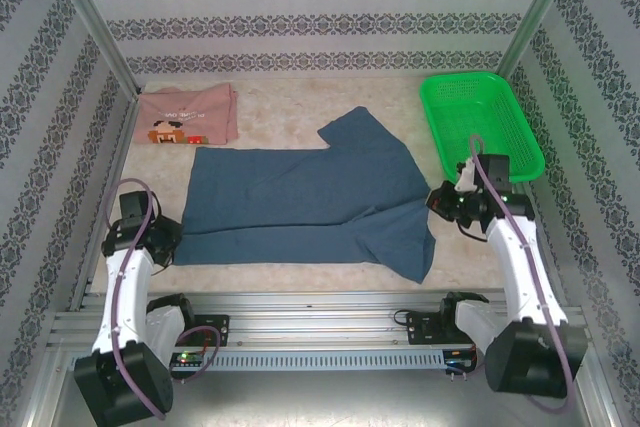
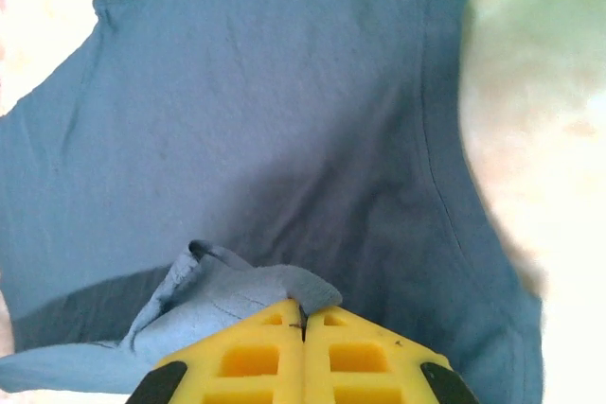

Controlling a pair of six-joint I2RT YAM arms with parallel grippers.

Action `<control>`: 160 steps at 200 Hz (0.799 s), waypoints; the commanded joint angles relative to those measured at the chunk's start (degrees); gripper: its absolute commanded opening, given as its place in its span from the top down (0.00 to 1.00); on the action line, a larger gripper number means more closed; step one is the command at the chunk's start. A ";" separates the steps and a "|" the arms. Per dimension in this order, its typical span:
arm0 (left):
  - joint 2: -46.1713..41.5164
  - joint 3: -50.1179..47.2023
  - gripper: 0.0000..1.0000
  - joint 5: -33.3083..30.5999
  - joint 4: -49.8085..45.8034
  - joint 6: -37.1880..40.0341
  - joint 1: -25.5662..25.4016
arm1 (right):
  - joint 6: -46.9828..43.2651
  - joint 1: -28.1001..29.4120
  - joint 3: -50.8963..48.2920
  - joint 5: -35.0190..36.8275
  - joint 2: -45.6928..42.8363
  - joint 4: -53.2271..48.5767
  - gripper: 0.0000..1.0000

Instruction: Fold and stack the t-shirts

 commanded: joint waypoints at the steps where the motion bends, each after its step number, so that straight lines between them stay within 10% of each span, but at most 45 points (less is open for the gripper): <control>1: 4.19 0.64 1.00 0.95 7.45 3.32 0.57 | -6.77 1.25 4.65 4.12 4.54 3.44 1.00; 160: 25.28 10.42 1.00 8.88 12.81 16.27 -2.24 | -17.12 3.18 8.66 9.37 9.61 0.60 1.00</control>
